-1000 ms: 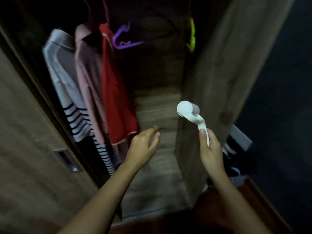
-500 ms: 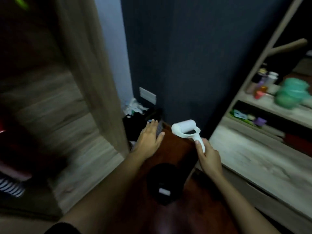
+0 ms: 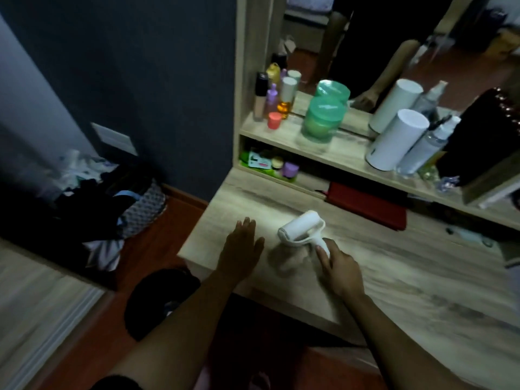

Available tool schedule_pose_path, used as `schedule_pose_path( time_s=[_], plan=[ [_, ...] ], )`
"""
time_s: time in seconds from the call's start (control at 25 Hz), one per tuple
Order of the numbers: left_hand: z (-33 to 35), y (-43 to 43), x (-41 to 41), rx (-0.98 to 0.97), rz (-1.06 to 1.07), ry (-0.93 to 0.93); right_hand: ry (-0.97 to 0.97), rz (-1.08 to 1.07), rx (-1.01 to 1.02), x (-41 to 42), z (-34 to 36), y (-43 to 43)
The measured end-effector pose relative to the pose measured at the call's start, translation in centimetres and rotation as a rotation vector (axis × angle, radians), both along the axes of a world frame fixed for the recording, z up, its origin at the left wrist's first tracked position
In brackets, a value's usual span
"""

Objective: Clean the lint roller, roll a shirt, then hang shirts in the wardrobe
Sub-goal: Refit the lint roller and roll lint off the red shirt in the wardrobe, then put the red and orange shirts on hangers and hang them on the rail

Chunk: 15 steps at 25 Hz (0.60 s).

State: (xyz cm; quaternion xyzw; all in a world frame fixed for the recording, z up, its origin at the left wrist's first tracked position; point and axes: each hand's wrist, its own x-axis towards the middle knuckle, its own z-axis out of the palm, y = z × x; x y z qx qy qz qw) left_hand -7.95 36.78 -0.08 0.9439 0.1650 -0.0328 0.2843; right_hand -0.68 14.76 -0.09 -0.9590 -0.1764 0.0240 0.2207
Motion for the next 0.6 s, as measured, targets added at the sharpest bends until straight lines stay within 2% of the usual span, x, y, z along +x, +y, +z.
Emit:
schedule_pose_path(
  time_s=[0.08,0.2,0.36,0.52,0.6],
  plan=[
    [-1.5,-1.3,2.5,0.021,0.034,-0.028,0.009,0.03,-0.016,2.5,-1.5,-1.2],
    [-3.1,-2.1,4.9,0.133,-0.024,0.078,0.05,0.055,0.011,4.5,-2.9,-1.6],
    [-5.1,-2.1,6.7,0.159,0.004,0.134,-0.027,0.014,-0.049,4.9,-4.2,-1.6],
    [-4.2,-1.9,6.4,0.129,-0.005,0.114,0.004,-0.037,-0.167,4.6,-3.5,-1.4],
    [-2.4,-1.1,6.1,0.154,0.02,0.087,-0.028,-0.072,-0.137,4.7,-1.8,-0.7]
  ],
)
